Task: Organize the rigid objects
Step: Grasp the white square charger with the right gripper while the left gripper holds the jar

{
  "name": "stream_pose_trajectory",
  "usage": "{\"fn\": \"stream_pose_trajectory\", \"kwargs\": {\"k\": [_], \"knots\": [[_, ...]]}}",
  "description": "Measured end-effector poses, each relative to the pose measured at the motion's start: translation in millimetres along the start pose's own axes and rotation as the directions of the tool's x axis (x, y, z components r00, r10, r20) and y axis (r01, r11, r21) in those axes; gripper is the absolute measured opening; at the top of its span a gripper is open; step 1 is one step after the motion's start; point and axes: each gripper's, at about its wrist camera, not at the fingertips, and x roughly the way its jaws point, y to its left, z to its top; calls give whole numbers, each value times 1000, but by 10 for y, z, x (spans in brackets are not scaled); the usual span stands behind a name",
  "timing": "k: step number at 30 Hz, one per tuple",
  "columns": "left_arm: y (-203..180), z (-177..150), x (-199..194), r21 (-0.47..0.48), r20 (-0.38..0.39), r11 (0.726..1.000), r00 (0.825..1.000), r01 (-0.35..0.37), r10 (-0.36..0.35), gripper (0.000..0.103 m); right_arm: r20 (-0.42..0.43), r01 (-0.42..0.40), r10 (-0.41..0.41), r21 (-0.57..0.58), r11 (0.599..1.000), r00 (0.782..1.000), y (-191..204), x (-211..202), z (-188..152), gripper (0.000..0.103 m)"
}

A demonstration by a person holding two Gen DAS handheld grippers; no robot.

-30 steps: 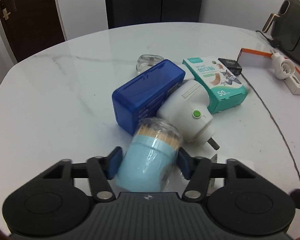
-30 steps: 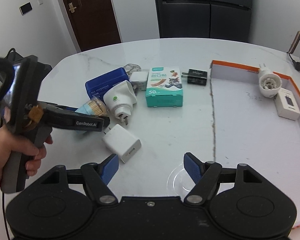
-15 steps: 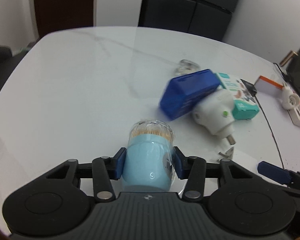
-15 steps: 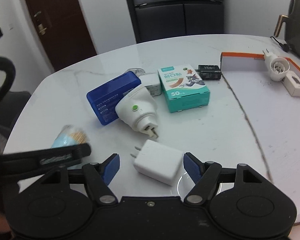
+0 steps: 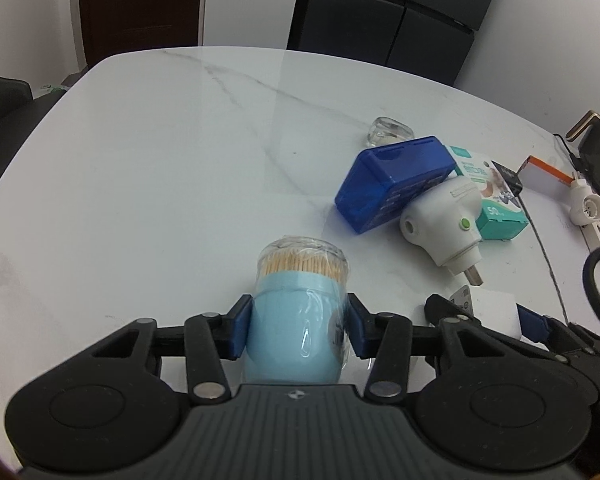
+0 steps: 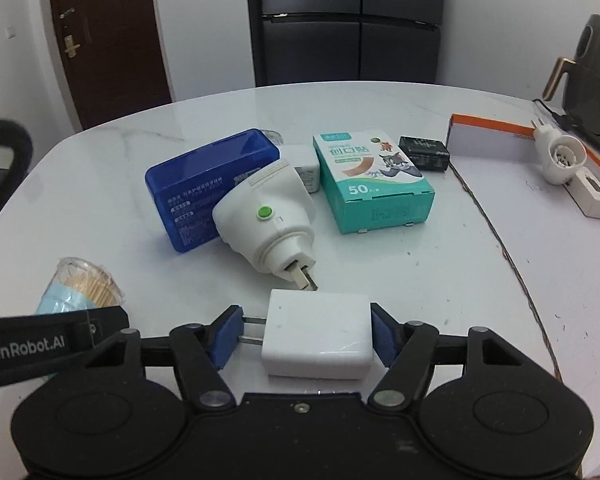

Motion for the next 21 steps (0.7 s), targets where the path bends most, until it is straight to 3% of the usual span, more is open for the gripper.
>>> {"fn": "stream_pose_trajectory", "kwargs": {"k": [5,21], "knots": [[-91,-13,-24,8,0,1000,1000,14,-14,48,-7,-13,13,-18,1000,1000,-142,-73,25,79],[-699,60,-348,-1,76,1000,997,28,-28,48,93,-46,53,-84,995,994,-799,-711,398,79]]}}
